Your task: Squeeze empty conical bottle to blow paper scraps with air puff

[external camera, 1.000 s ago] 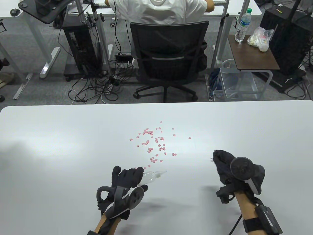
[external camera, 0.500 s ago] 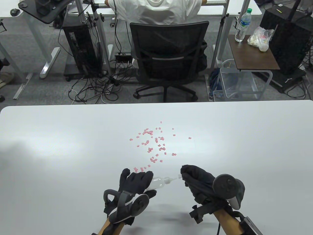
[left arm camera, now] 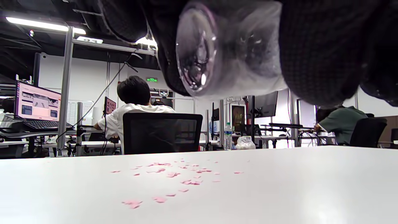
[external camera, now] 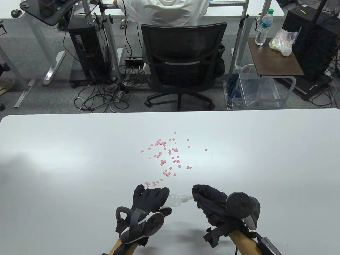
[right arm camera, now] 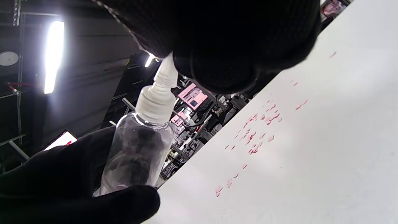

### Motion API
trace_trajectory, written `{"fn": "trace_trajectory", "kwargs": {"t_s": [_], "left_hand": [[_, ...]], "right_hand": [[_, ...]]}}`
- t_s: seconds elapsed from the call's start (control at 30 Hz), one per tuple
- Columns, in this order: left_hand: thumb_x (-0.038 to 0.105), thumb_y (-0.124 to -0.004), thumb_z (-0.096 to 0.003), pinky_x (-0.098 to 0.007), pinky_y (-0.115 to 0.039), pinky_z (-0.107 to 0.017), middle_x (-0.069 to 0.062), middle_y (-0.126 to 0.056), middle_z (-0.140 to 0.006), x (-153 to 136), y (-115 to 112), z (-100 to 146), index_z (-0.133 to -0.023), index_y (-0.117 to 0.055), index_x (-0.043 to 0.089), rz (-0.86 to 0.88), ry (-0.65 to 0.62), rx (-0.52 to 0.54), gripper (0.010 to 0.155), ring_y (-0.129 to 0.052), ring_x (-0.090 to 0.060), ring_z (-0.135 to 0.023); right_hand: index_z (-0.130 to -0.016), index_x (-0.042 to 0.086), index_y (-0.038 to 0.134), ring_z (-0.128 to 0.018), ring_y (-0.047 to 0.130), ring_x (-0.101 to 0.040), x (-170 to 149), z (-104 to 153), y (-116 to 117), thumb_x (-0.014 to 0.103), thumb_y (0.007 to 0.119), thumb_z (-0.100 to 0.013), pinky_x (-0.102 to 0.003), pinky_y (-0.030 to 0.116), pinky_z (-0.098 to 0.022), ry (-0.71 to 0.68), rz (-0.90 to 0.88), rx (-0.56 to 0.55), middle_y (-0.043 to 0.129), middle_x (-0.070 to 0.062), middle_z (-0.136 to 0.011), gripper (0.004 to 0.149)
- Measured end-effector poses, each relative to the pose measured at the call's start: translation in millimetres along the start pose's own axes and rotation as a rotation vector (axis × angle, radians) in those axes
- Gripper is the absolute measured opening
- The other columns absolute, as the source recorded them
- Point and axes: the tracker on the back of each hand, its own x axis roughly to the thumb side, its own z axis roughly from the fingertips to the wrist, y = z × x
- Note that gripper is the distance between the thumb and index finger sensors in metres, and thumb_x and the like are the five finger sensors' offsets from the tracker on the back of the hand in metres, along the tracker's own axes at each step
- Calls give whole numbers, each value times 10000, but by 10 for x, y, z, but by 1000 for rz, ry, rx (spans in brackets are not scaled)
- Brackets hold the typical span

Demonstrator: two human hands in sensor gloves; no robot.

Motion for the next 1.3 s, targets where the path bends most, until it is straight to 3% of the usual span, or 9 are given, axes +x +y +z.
{"fn": "trace_trajectory", "kwargs": {"t_s": [0.3,0.53,0.6,0.73,0.8,0.97,1.07,1.17,1.3], "left_hand": [[523,-983,-392,-564,-514,-815,-13,-868,-991,68,-17,38,-1037,-755,287,-63,-29,90,724,-920,-244,-861],[497,-996,-397,-568,-495,-818,-9,-839,-1013,94,-7,75,-1043,-735,294,-133,-68,171,726,-889,-250,-893],[507,-989,-397,-565,-502,-818,0,-843,-1013,89,-22,71,-1043,-735,301,-137,-75,149,724,-895,-243,-892],[527,-979,-386,-554,-525,-815,-1,-867,-991,47,-104,38,-1036,-752,297,1,-130,20,726,-921,-234,-862],[516,-986,-387,-558,-519,-816,-6,-863,-996,57,-114,50,-1037,-751,296,24,-106,36,726,-915,-237,-868],[501,-997,-394,-571,-486,-820,11,-837,-1018,158,-33,88,-1037,-739,318,-158,-145,165,717,-887,-235,-902],[502,-998,-394,-570,-496,-816,17,-840,-1022,163,-38,87,-1038,-737,321,-162,-127,154,719,-891,-234,-911],[504,-997,-393,-569,-503,-814,15,-846,-1018,117,-61,76,-1035,-743,312,-116,-75,123,717,-901,-237,-907],[508,-996,-393,-566,-503,-816,18,-845,-1019,101,-70,84,-1035,-741,316,-112,-79,124,717,-901,-238,-906]], "right_hand": [[-914,73,845,-524,1032,-261,-63,21,23,283,910,-501,-440,916,-397,15,-53,34,958,-174,-739,468],[-906,56,822,-539,1000,-282,-91,20,90,340,746,-581,-462,886,-411,45,-44,141,924,-178,-741,438],[-910,64,817,-554,984,-304,-111,21,112,343,706,-601,-480,868,-425,57,-43,174,910,-186,-754,431],[-965,58,775,-597,968,-323,-108,43,137,319,739,-594,-487,857,-455,29,-23,158,880,-203,-810,455],[-946,60,792,-575,982,-312,-91,48,142,315,752,-588,-481,869,-437,17,-21,144,900,-199,-786,442],[-866,58,852,-467,1024,-263,-87,59,131,329,756,-585,-447,902,-357,46,21,115,964,-168,-673,402],[-853,54,868,-442,1028,-264,-68,78,132,332,754,-586,-445,903,-337,48,23,108,976,-169,-650,402],[-929,42,815,-522,1003,-298,-10,101,125,372,765,-580,-467,882,-398,-43,61,126,932,-203,-746,483],[-941,32,794,-537,997,-292,48,109,143,305,781,-569,-467,880,-412,-78,149,142,919,-199,-756,461]]}}
